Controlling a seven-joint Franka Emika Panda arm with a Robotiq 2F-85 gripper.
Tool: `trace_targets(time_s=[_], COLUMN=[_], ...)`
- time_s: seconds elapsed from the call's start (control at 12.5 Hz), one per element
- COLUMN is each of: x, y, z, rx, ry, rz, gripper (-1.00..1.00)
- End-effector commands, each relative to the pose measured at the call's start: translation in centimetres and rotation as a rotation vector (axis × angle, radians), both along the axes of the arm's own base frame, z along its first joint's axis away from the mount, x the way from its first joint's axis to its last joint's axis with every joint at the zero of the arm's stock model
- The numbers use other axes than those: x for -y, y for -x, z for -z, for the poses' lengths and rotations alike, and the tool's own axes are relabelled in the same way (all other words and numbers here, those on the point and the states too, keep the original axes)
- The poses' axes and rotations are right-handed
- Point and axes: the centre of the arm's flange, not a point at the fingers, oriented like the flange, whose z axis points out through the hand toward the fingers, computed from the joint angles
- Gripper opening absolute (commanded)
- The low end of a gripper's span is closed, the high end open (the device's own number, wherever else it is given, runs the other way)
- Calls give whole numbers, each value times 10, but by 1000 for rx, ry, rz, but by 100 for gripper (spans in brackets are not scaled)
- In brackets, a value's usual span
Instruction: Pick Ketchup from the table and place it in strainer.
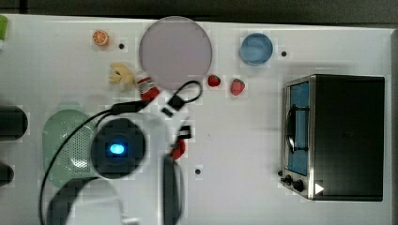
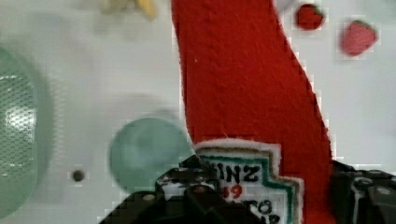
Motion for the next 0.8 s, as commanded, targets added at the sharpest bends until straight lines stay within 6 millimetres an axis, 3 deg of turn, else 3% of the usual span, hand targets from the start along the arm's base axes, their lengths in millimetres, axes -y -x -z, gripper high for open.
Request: trace_targets(time_s=[0.08,0.48,0.8], x=[-80,-186,-245], y=[18,32,50], z=[32,58,98], rx=[-65,-48,-72], ry=[14,-64,-161], rz=[136,126,222], gripper=[20,20,20])
